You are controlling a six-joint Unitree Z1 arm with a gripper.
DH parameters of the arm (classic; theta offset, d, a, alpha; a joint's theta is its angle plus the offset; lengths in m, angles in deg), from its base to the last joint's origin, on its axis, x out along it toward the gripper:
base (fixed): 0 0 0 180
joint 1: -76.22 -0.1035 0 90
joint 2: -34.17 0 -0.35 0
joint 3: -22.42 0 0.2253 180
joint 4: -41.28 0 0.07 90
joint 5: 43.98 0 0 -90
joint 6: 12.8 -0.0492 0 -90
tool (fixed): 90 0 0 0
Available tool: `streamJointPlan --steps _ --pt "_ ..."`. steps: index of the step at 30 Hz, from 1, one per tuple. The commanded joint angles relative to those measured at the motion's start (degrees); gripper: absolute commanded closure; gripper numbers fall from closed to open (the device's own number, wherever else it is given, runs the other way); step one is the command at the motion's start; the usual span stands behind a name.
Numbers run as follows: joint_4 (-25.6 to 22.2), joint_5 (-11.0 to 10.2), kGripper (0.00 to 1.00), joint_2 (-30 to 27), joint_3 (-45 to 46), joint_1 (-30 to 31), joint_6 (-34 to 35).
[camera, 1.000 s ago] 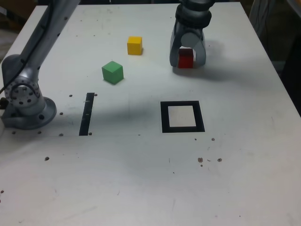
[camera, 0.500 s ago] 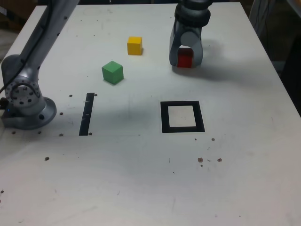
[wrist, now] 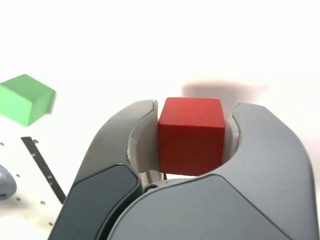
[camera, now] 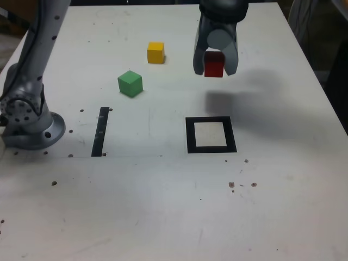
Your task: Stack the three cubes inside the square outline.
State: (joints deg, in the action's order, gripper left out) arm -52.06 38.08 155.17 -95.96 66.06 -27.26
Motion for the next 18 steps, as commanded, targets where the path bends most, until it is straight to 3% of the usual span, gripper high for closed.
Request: streamJointPlan --steps 1,9,18 --pt "0.1 0.5 0.85 -1.0 2.1 3.2 3.2" --pt "2.1 0.9 0.84 -1.3 7.9 12.2 14.0" --pt "8.2 5.0 0.84 -3.2 14.8 15.4 18.2"
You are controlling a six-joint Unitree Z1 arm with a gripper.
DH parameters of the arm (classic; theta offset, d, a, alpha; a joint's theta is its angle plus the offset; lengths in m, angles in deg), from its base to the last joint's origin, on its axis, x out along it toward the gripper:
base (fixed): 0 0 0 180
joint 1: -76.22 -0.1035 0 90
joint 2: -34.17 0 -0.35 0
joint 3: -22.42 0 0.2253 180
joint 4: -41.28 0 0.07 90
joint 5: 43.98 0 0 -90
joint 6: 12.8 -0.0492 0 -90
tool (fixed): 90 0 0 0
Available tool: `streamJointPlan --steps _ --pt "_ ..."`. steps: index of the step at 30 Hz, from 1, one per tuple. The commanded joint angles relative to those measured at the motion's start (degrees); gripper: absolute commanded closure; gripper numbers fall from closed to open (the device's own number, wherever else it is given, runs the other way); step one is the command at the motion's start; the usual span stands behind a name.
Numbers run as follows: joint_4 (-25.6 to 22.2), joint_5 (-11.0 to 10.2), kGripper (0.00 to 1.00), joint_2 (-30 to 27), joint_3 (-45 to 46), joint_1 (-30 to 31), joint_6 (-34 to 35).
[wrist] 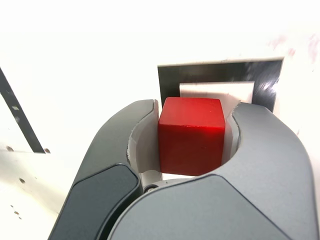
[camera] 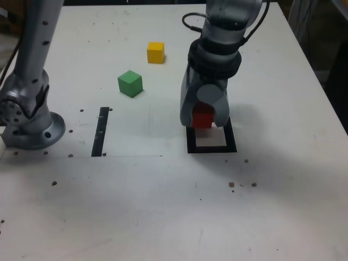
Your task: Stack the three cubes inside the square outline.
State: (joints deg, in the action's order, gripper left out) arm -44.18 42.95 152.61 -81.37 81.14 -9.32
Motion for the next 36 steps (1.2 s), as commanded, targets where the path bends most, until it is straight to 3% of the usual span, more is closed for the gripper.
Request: streamJointPlan --steps 1,20,32,36 --pt "0.9 0.3 0.84 -0.8 0.6 0.7 0.4" --pt "7.4 0.0 0.82 -0.5 4.4 2.4 0.5" --pt "7.4 0.1 0.64 1.6 3.8 2.4 -0.6" --pt "7.4 0.8 0.5 2.2 3.4 2.4 -1.4"
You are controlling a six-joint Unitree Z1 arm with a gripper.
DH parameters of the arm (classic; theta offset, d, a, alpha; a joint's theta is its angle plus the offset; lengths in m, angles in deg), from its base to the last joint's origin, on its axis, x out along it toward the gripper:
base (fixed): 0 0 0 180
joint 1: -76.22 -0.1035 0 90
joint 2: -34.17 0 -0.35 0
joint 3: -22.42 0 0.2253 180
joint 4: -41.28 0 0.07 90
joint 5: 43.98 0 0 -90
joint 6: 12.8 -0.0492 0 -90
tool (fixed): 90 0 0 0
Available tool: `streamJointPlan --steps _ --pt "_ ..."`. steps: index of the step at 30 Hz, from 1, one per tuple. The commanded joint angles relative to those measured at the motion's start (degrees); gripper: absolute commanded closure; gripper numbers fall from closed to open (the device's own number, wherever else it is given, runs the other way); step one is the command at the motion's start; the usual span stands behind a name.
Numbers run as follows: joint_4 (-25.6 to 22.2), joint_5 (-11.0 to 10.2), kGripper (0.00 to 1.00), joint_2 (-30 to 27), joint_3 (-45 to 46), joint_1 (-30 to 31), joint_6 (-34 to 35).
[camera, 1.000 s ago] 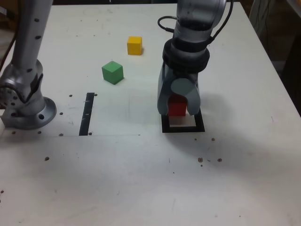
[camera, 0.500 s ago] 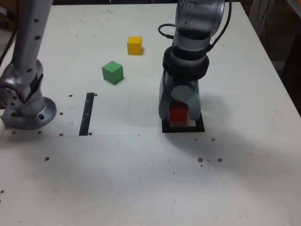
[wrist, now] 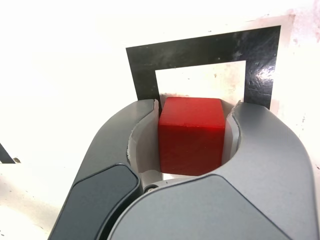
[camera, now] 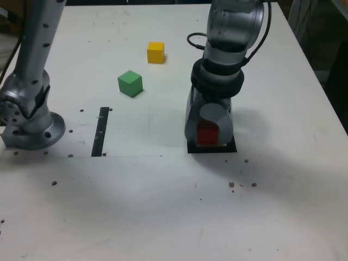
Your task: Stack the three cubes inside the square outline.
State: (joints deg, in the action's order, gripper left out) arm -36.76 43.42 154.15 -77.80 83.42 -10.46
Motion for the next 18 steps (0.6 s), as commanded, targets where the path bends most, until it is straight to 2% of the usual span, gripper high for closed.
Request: streamJointPlan --steps 1,4,7,14,18 --pt "0.0 0.6 0.43 0.7 -0.2 0.1 -0.5" --pt "-0.1 1.3 0.18 0.6 -0.3 0.0 -1.2" --pt "-0.6 1.3 0.04 -0.1 -0.4 0.0 -1.1" --pt "-1.7 0.9 0.01 -2.0 -0.6 -0.1 -0.4" --pt "-3.5 -0.7 0.01 -5.1 -0.2 -2.0 -0.9"
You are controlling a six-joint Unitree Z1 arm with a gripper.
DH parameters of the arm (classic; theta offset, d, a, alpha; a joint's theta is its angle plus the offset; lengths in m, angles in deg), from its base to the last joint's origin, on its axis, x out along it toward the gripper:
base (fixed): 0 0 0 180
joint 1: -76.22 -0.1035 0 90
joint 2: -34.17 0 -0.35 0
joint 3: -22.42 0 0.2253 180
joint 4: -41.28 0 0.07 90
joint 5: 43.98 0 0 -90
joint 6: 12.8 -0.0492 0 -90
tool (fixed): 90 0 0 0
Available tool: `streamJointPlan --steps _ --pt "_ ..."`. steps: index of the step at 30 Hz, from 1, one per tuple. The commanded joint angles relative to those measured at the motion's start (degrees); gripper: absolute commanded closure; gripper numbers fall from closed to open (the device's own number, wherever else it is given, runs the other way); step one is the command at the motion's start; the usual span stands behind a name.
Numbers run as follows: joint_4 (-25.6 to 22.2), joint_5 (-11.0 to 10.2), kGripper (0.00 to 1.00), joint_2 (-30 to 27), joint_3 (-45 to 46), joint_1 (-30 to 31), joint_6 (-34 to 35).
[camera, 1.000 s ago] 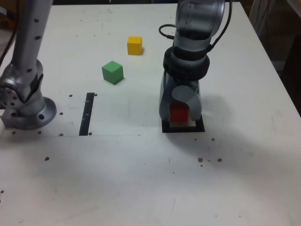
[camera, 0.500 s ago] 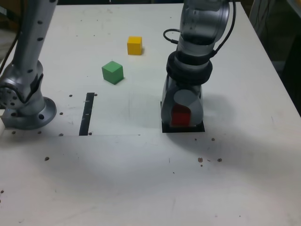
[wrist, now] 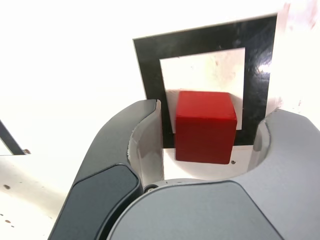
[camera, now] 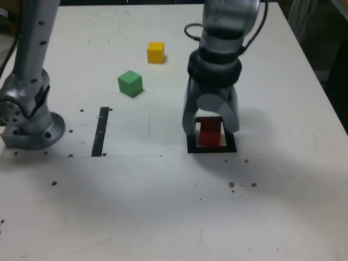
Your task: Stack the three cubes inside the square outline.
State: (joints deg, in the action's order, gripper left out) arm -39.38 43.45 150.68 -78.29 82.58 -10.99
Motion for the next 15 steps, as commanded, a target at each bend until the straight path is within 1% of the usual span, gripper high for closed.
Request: streamJointPlan --steps 1,4,7,10,15 --pt "-1.6 -1.3 0.01 -2.8 0.6 -2.2 -0.9" --pt "-3.5 -2.9 0.01 -6.4 1.8 -7.0 -3.6" --pt "-5.1 -4.3 0.01 -9.4 2.3 -14.0 -9.2" --pt "-6.4 -6.0 0.01 -10.6 1.2 -20.5 -15.5" --pt "-7.1 -9.9 0.01 -10.8 -1.4 -30.1 -25.8"
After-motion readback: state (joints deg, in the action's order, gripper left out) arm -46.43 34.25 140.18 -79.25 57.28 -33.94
